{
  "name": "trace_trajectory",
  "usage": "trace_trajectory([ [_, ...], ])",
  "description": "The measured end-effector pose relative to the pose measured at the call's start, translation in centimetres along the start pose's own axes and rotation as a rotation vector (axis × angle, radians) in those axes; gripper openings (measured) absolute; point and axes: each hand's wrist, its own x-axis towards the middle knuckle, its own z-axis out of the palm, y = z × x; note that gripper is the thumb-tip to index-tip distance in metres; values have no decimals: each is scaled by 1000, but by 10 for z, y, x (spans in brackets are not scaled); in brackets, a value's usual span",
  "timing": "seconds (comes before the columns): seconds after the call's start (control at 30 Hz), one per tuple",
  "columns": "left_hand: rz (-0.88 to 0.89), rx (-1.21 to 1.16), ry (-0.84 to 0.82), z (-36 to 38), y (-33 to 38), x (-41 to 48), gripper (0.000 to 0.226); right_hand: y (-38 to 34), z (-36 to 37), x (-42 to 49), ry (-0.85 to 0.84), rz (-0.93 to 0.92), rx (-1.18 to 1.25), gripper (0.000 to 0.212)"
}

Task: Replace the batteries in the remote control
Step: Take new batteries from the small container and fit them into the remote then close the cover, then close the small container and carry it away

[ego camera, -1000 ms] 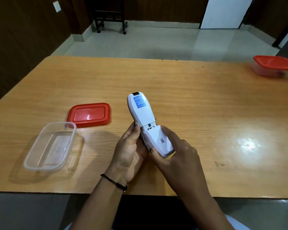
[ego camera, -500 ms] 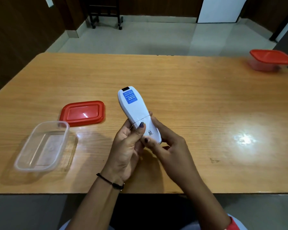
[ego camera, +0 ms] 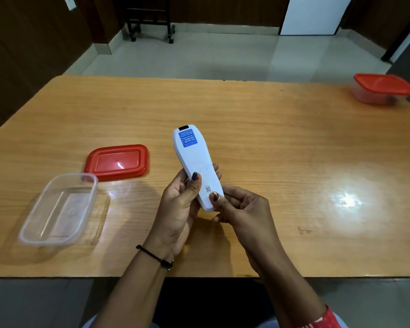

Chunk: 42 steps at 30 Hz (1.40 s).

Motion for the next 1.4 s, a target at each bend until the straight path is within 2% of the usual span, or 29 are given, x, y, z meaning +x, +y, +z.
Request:
trace_trajectory([
  [0.2, 0, 30, -4, 1, 1, 0, 36, -1, -2, -1, -13, 37, 25, 12],
  [0.33, -31, 5, -40, 0, 3, 0, 37, -3, -7, 1, -73, 105, 73, 26],
  [0.4, -65, 10, -69, 0, 4, -1, 36, -4, -8, 2, -141, 177, 200, 35],
  [0.5, -59, 180, -114, 3, 1, -2, 34, -6, -12, 2, -229, 302, 478, 31],
  [0.6, 29, 338, -71, 6, -5, 3, 46, -9, -16, 2, -211, 264, 624, 28],
  [0.67, 78, 396, -22, 7, -10, 10, 57, -10, -16, 4, -100, 163, 538, 32],
  [0.8, 63, 388, -3, 13, -19, 20, 52, -2, -16, 20, 394, -98, -172, 33],
  [0.9, 30, 362, -2, 16, -25, 20, 44, 7, -16, 38, 540, -225, -419, 26],
  [1.07, -79, 355, -51, 21, -28, 18, 42, 25, -5, 52, 591, -286, -637, 26],
  [1.2, -114, 338, -83, 27, -24, 18, 23, 29, 2, 52, 540, -261, -577, 35],
  [1.4, -96, 370, -103, 32, -20, 16, 22, 26, -4, 43, 428, -252, -513, 56],
])
